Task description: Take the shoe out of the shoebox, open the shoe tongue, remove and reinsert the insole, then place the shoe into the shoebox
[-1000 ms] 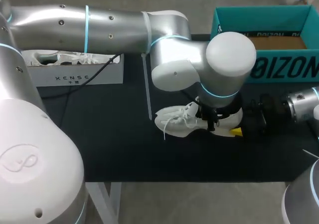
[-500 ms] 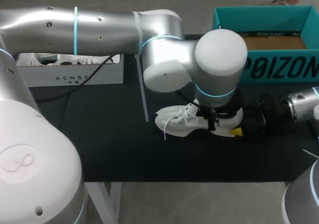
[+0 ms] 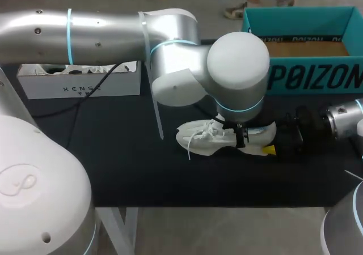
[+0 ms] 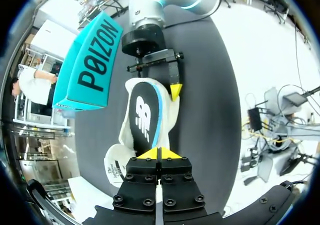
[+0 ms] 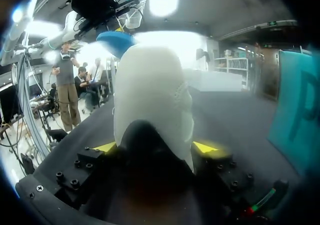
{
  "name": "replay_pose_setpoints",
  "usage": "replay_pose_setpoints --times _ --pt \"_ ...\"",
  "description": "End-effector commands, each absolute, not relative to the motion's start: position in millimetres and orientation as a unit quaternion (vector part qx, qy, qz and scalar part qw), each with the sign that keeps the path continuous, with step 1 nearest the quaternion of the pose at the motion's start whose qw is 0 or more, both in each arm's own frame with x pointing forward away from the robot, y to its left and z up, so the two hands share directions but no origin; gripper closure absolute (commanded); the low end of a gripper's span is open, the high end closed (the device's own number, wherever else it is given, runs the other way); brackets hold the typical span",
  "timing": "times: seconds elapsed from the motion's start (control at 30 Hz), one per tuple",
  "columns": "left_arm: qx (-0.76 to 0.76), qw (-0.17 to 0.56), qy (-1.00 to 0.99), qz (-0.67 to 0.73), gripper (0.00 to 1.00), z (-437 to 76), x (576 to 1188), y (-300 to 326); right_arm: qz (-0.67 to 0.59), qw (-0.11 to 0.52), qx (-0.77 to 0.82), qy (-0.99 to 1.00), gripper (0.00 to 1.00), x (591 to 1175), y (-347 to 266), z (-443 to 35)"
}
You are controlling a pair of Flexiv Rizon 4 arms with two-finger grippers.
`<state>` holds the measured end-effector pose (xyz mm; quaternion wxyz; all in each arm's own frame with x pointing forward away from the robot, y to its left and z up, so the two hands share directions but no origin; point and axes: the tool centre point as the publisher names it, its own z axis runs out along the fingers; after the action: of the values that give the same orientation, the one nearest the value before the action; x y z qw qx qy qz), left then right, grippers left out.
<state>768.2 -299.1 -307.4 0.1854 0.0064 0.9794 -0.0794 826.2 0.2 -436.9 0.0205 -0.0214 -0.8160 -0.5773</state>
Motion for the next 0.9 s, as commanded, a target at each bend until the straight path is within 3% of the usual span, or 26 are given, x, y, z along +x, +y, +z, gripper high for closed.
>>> replay_pose_setpoints --times 0.03,0.3,0.33,0.37,0.43,0.5,0.57,0.73,0.9 --pt "0.011 0.189 0.979 -0.081 1.00 -303 765 -308 -0.577 0.020 -0.022 -0.816 1.00 827 2 -443" --pt "0.014 0.195 0.977 -0.088 1.00 -308 754 -321 -0.577 0.020 -0.022 -0.816 1.00 827 2 -443" --pt "0.014 0.193 0.977 -0.091 0.93 -309 752 -321 -0.577 0.020 -0.022 -0.816 1.00 827 2 -443" --pt "0.014 0.194 0.977 -0.091 0.76 -309 750 -321 -0.577 0.020 -0.022 -0.816 1.00 827 2 -443" --pt "0.011 0.192 0.977 -0.096 0.56 -310 748 -321 -0.577 0.020 -0.022 -0.816 1.00 827 2 -443" --pt "0.006 0.193 0.976 -0.097 0.41 -312 747 -319 -0.577 0.020 -0.022 -0.816 1.00 827 2 -443" --pt "0.000 0.193 0.976 -0.098 0.34 -313 747 -316 -0.577 0.020 -0.022 -0.816 1.00 827 2 -443" --pt "-0.016 0.194 0.975 -0.107 0.33 -312 749 -308 -0.577 0.020 -0.022 -0.816 1.00 827 2 -443" --pt "-0.023 0.195 0.975 -0.106 0.43 -316 753 -304 -0.577 0.020 -0.022 -0.816 1.00 827 2 -443"
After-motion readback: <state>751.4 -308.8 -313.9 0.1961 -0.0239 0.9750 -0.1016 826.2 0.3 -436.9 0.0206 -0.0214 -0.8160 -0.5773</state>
